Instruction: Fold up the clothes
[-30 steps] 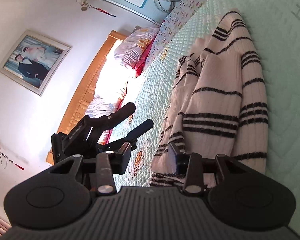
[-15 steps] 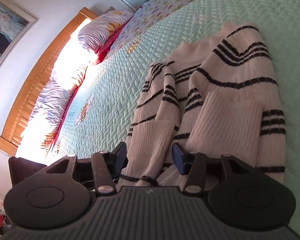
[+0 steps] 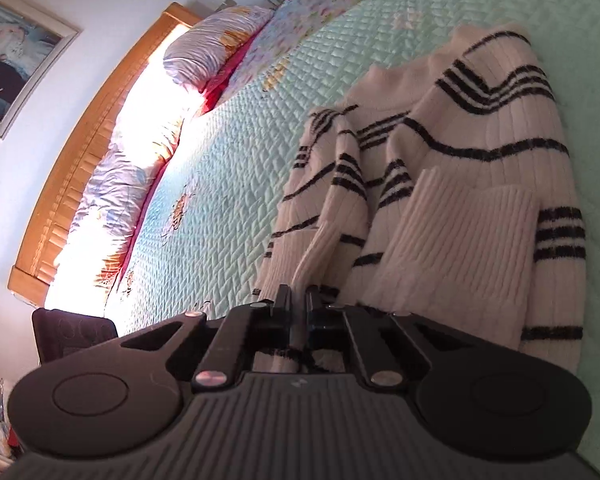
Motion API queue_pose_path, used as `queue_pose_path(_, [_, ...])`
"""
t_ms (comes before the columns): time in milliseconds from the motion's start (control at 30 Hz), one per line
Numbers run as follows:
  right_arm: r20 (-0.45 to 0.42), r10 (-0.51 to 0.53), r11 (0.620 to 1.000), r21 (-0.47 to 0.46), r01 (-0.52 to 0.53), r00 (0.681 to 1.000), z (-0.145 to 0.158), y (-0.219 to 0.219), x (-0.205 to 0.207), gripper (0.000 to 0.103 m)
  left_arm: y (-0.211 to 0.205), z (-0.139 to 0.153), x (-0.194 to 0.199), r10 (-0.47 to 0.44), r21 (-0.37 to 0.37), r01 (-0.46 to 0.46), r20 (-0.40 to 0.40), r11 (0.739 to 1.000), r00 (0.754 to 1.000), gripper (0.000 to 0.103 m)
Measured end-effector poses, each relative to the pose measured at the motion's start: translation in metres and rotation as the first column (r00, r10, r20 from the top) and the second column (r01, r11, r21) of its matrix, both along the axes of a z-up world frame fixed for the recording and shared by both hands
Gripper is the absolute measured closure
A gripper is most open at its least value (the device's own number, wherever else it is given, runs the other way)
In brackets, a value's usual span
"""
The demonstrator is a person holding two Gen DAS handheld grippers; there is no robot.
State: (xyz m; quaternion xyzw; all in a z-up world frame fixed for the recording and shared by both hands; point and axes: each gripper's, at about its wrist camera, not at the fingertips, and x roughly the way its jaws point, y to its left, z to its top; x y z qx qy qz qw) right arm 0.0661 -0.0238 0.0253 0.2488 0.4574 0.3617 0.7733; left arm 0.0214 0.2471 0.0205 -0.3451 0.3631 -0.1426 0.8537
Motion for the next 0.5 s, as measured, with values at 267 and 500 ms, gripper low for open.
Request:
queue_pose_path(267, [0.149,-0.059,0.998,0.034,0.054,0.987,0.026,-0.007,0.005,0.096,-0.011,0.042,0.010,-0.023,0.082,0.011,0.137,0.997,0.990,0.093])
queue_pose_path(500, [0.079,-0.084,0.996,-0.023,0.086,0.993,-0.010,0.004,0.034,0.096,-0.019,0.018,0.026,-0.016,0.188,0.002,0.076,0.982,0.997,0.093])
